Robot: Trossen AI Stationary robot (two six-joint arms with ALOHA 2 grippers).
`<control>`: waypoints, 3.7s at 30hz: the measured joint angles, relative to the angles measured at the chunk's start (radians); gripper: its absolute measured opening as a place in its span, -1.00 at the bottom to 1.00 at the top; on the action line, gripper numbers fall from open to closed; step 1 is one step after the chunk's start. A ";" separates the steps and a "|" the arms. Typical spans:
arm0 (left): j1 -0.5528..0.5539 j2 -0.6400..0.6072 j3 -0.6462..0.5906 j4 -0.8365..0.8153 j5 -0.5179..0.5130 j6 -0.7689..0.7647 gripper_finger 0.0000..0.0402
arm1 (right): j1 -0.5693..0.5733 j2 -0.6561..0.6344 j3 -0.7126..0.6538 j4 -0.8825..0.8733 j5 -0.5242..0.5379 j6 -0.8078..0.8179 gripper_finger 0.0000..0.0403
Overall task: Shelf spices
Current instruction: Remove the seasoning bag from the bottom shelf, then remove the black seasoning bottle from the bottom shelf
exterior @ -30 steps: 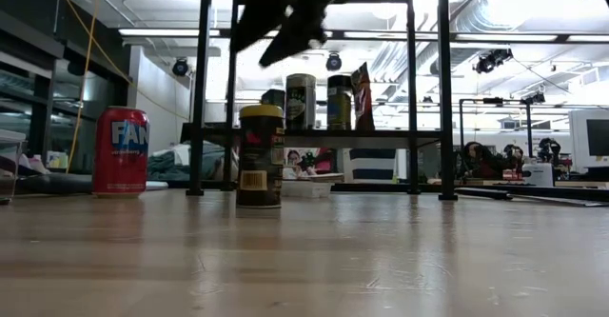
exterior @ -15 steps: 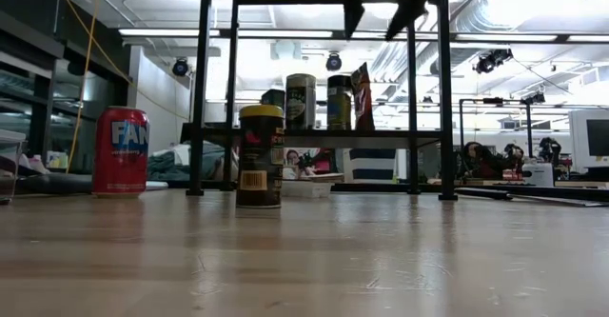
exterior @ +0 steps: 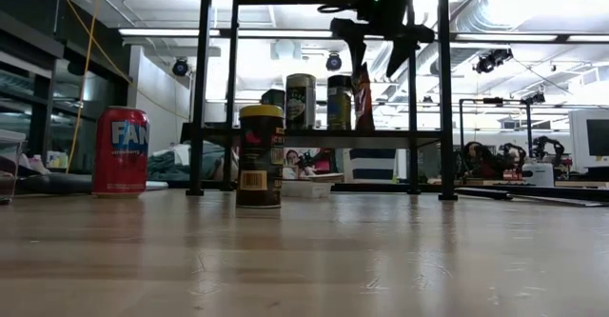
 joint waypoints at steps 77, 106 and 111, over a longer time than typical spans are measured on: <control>0.030 -0.003 0.000 0.096 -0.029 0.050 0.28 | 0.529 -0.137 -0.572 0.685 -0.368 -0.188 -0.98; 0.030 -0.003 0.000 0.094 -0.036 0.051 0.28 | 0.502 -0.150 -0.365 0.384 -0.192 -0.280 -0.18; 0.030 -0.003 0.000 0.094 -0.041 0.051 0.28 | 0.423 -0.151 -0.266 0.382 -0.027 -0.298 -0.17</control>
